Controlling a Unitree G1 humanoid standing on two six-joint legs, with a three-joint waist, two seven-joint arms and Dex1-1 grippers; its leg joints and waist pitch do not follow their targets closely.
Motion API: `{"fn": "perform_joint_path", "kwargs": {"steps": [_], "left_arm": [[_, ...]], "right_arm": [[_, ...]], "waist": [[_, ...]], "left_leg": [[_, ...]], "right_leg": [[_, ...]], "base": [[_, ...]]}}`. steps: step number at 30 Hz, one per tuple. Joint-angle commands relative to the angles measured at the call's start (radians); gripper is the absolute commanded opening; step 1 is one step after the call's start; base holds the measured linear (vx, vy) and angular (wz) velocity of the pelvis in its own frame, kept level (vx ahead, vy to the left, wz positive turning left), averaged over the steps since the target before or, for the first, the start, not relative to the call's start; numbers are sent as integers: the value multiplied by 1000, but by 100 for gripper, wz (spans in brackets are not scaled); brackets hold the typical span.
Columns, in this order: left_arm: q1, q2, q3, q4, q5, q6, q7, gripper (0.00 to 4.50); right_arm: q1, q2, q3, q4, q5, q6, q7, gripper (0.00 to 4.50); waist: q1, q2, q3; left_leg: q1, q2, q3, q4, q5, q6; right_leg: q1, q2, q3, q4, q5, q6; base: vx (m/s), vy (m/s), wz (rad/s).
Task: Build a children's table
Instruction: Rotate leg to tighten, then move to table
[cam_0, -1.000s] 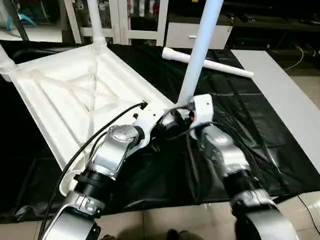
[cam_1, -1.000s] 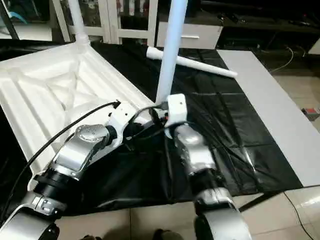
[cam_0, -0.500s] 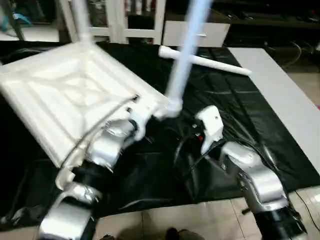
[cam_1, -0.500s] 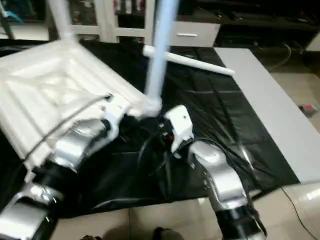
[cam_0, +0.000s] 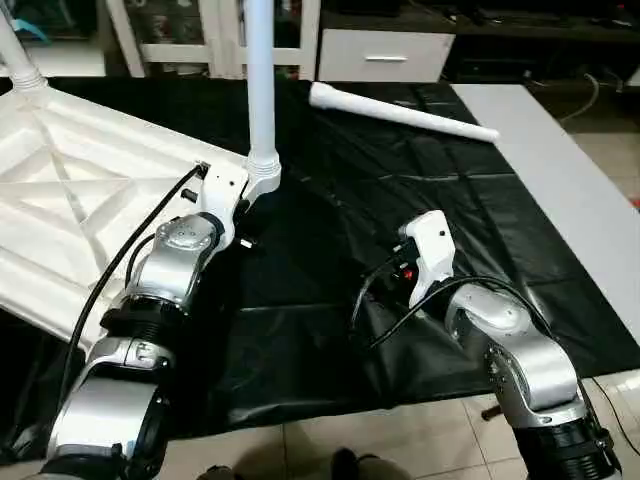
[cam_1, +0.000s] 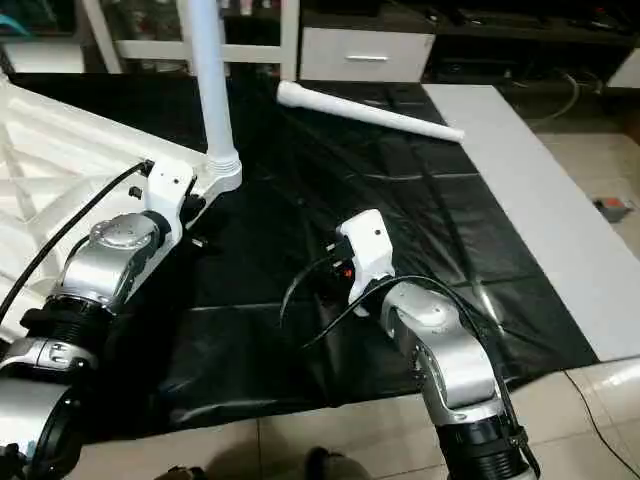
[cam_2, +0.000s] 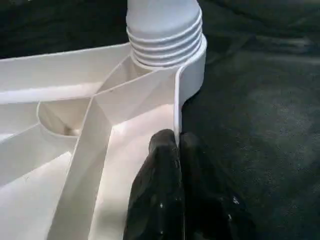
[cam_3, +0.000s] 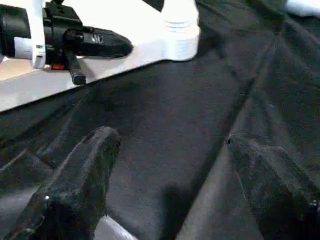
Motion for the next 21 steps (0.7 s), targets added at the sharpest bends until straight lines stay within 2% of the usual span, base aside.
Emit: {"fn": "perform_joint_path", "kwargs": {"steps": [1,3,4,6,7,8,9,10,11,13,14,15,16,17,18,19,20,21], "left_arm": [[-6,-31,15,-42,-59,-77,-31,58],[-4,-41,17,-48,-68,-105,-26,66],[-2,-51,27,-56,-85,-104,-33,79],[12,-78,61,-99,-131,-120,-37,98],[31,-96,79,-143,-164,-124,-43,112],[50,-111,94,-183,-191,-138,-51,122],[61,-119,102,-206,-205,-140,-49,130],[115,-153,127,-315,-254,-150,-32,136],[126,-158,129,-336,-259,-150,-26,145],[190,-183,132,-441,-279,-132,12,145],[216,-192,132,-478,-285,-116,27,145],[272,-197,114,-541,-280,-127,29,145],[317,-199,99,-586,-266,-137,34,145],[377,-202,81,-647,-245,-150,37,145],[429,-216,72,-678,-239,-137,46,145],[464,-226,67,-683,-225,-138,61,145],[491,-232,58,-681,-194,-149,83,145],[510,-235,48,-678,-162,-154,107,145]], "right_arm": [[4,1,-4,-37,1,12,-14,381],[8,8,-11,-41,3,17,-31,381],[11,10,-14,-43,2,14,-39,381],[20,12,-20,-40,-9,-8,-55,381],[28,6,-13,-41,-37,-33,-69,381],[33,-6,3,-43,-77,-57,-86,381],[33,-7,8,-37,-94,-88,-94,381],[42,-7,22,-26,-149,-179,-129,381],[45,-8,23,-29,-154,-183,-135,381],[67,-2,13,-56,-162,-164,-166,381],[77,4,5,-68,-159,-153,-179,381],[93,28,-26,-85,-133,-144,-194,381],[102,38,-41,-94,-122,-140,-206,381],[115,50,-60,-104,-111,-138,-222,381],[125,49,-62,-89,-117,-151,-228,381],[129,48,-61,-71,-126,-164,-235,381],[131,53,-65,-53,-129,-179,-242,381],[130,58,-70,-42,-126,-185,-245,381]], "waist": [[10,8,-78],[25,11,-77],[28,8,-78],[37,16,-84],[36,13,-81],[41,14,-89],[42,13,-89],[46,19,-103],[43,19,-101],[43,20,-100],[43,21,-96],[41,20,-94],[38,21,-91],[37,21,-95],[33,13,-94],[34,17,-95],[32,37,-94],[24,45,-95]], "left_leg": [[7,21,3,-42,-74,125],[14,27,6,-41,-77,119],[10,26,6,-41,-85,116],[14,27,3,-42,-99,97],[12,27,4,-43,-109,91],[9,29,3,-41,-122,64],[9,26,3,-42,-131,60],[12,32,1,-38,-130,44],[4,29,1,-39,-135,38],[9,26,4,-38,-157,41],[8,30,5,-41,-192,40],[9,28,6,-42,-209,41],[8,30,4,-45,-244,37],[5,36,-1,-47,-243,26],[5,35,1,-47,-241,24],[8,35,2,-46,-245,21],[-16,39,-46,-69,-273,42],[-9,54,-67,-71,-295,47]], "right_leg": [[84,-52,45,-41,-74,-246],[78,-52,46,-38,-60,-254],[81,-52,46,-37,-65,-250],[83,-56,45,-37,-95,-239],[83,-56,45,-42,-106,-236],[86,-58,44,-40,-109,-240],[87,-55,43,-42,-119,-235],[90,-66,43,-35,-119,-234],[94,-61,43,-38,-130,-225],[88,-56,42,-43,-162,-211],[87,-57,42,-50,-218,-195],[84,-53,41,-57,-253,-180],[82,-55,39,-66,-326,-149],[87,-58,40,-62,-336,-130],[84,-54,39,-65,-345,-117],[81,-52,39,-64,-350,-111],[104,-44,-10,-52,-313,-98],[99,-39,-21,-49,-266,-104]], "base": [[0,0,0],[0,0,0],[0,0,0],[0,0,0],[0,0,0],[0,0,0],[0,0,0],[0,0,0],[0,0,0],[0,0,0],[0,0,0],[0,0,0],[0,0,0],[0,0,0],[0,0,0],[0,0,0],[-4,-21,26],[-4,-21,26]]}}
